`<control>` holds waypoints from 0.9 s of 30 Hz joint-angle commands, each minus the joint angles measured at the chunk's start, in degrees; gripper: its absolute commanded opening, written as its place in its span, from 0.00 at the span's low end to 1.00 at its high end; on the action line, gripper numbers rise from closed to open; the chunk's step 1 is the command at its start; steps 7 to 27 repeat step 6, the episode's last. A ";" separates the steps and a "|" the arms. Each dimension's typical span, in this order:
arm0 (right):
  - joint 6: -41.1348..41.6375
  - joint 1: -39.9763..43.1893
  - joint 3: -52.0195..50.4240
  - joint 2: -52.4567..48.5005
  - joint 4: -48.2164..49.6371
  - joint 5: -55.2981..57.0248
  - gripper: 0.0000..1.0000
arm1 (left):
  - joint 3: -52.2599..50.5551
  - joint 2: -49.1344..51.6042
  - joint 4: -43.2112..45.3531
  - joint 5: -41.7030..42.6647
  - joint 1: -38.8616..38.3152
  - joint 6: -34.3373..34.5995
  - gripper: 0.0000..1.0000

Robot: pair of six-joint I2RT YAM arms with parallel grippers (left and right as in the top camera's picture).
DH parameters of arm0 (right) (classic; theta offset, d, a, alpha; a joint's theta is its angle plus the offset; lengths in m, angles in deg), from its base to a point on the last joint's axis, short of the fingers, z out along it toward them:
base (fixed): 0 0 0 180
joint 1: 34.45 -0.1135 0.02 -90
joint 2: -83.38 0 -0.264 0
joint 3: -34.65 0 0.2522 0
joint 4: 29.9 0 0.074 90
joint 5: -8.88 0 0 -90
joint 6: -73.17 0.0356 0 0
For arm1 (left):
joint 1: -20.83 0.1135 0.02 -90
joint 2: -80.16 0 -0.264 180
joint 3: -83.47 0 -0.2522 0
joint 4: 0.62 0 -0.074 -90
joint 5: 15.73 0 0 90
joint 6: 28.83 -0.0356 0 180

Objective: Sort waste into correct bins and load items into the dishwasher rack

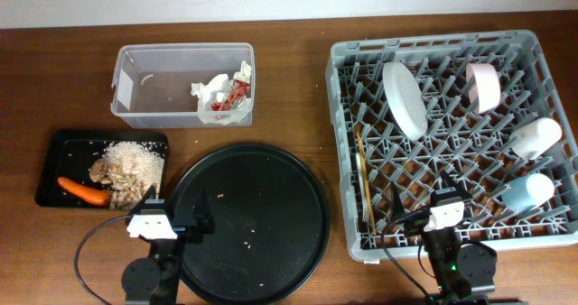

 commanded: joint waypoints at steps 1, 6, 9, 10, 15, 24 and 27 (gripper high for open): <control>-0.35 -0.31 -0.26 0.33 -0.28 -0.76 0.98 | -0.28 -0.26 -0.04 1.27 0.35 -0.92 0.99; -0.35 -0.33 -0.26 0.28 -0.28 -0.76 0.98 | -0.28 -0.26 -0.02 1.27 0.35 -0.92 0.99; -0.35 -0.33 -0.26 0.28 -0.28 -0.76 0.98 | -0.28 -0.26 -0.02 1.27 0.35 -0.92 0.99; -0.35 -0.33 -0.26 0.28 -0.28 -0.76 0.98 | -0.28 -0.26 -0.02 1.27 0.35 -0.92 0.99; -0.35 -0.33 -0.26 0.28 -0.28 -0.76 0.98 | -0.28 -0.26 -0.02 1.27 0.35 -0.92 0.99; -0.35 -0.33 -0.26 0.28 -0.28 -0.76 0.98 | -0.28 -0.26 -0.02 1.27 0.35 -0.92 0.99; -0.35 -0.33 -0.26 0.28 -0.28 -0.76 0.98 | -0.28 -0.26 -0.02 1.27 0.35 -0.92 0.99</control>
